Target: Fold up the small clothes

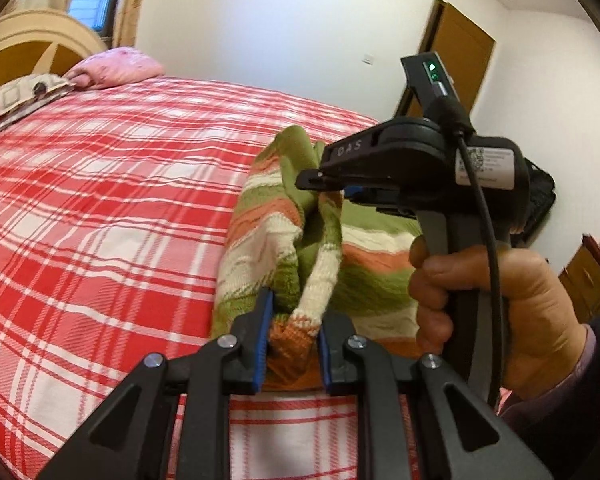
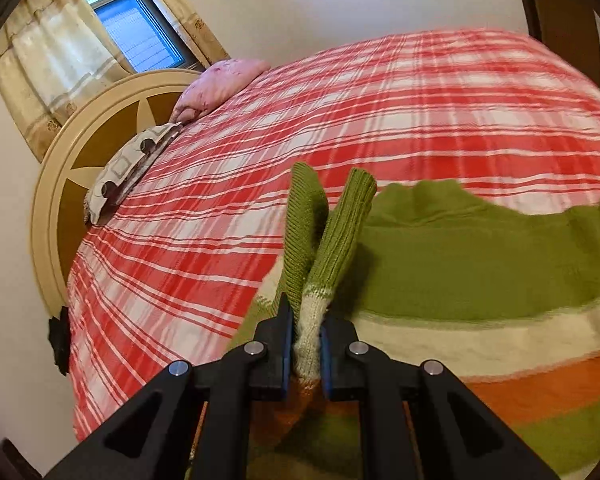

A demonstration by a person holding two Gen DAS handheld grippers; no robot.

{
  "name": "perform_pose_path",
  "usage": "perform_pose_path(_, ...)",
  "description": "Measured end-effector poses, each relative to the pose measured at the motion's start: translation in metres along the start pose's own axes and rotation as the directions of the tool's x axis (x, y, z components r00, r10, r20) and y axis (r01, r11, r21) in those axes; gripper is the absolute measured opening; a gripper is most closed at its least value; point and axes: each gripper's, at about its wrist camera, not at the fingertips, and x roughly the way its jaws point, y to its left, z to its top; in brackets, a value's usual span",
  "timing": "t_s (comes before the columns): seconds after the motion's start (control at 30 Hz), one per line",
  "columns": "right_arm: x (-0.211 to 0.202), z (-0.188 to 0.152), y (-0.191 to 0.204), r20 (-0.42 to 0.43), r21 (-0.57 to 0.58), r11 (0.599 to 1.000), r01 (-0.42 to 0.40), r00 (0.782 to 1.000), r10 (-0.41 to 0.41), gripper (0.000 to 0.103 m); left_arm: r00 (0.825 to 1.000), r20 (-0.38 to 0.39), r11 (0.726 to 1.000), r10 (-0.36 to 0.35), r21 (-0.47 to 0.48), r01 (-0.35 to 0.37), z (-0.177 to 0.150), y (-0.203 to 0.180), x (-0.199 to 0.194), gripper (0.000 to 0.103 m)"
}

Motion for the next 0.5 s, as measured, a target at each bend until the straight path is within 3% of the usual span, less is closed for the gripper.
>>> perform_pose_path(0.5, -0.051, -0.017, -0.080, 0.028, 0.053, 0.997, 0.060, 0.998, -0.062, 0.011, 0.991, -0.079, 0.985, -0.110, 0.128, 0.120, -0.011, -0.073, 0.014, 0.021)
